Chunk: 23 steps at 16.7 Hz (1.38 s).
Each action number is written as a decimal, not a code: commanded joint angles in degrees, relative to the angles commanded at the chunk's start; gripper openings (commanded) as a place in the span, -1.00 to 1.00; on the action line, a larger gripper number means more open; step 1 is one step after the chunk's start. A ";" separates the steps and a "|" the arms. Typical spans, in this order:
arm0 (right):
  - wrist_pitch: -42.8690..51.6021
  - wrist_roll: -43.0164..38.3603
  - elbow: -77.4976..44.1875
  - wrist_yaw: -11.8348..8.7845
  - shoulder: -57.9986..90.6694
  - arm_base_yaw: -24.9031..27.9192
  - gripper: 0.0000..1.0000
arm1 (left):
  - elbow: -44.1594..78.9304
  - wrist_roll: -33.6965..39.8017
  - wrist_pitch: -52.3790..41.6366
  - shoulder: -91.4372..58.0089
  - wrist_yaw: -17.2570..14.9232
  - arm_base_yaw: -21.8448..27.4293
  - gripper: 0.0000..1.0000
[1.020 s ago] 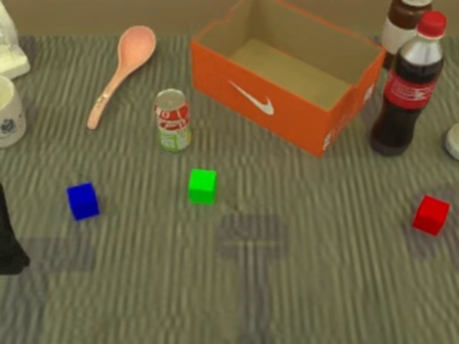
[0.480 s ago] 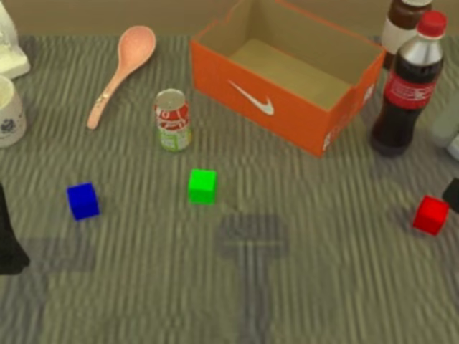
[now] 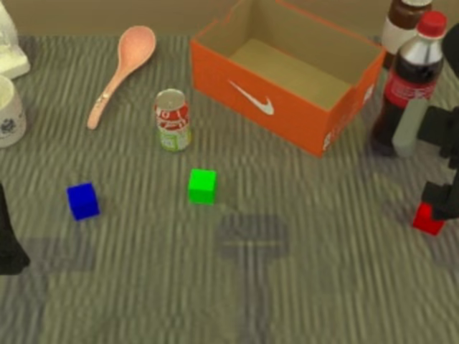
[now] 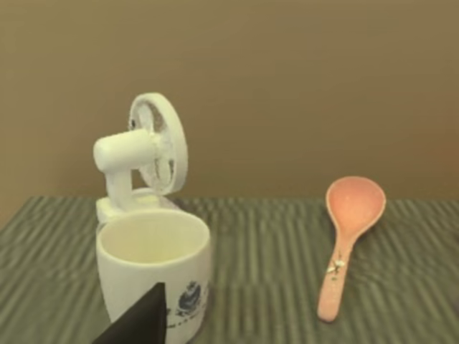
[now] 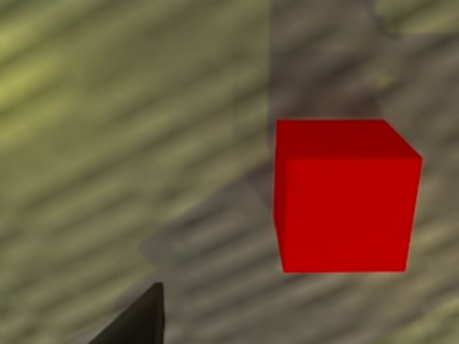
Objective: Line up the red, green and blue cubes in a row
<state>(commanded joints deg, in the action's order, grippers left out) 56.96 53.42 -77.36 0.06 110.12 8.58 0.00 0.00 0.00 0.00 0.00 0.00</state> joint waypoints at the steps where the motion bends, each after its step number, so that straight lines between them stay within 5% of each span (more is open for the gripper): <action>1: 0.18 0.19 -0.30 0.00 0.39 0.03 1.00 | 0.00 0.00 0.00 0.00 0.00 0.00 1.00; 7: -0.88 0.19 0.47 0.00 0.74 -0.16 1.00 | 0.00 0.00 0.00 0.00 0.00 0.00 1.00; 14: -16.23 -0.03 7.75 0.05 8.31 0.09 1.00 | 0.00 0.00 0.00 0.00 0.00 0.00 1.00; 20: -18.36 -0.04 8.92 0.06 9.72 0.12 1.00 | 0.00 0.00 0.00 0.00 0.00 0.00 1.00; 23: -18.36 -0.04 8.92 0.06 9.72 0.12 0.55 | 0.00 0.00 0.00 0.00 0.00 0.00 1.00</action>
<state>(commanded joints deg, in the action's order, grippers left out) 38.59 53.38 -68.44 0.12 119.84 8.70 0.00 0.00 0.00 0.00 0.00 0.00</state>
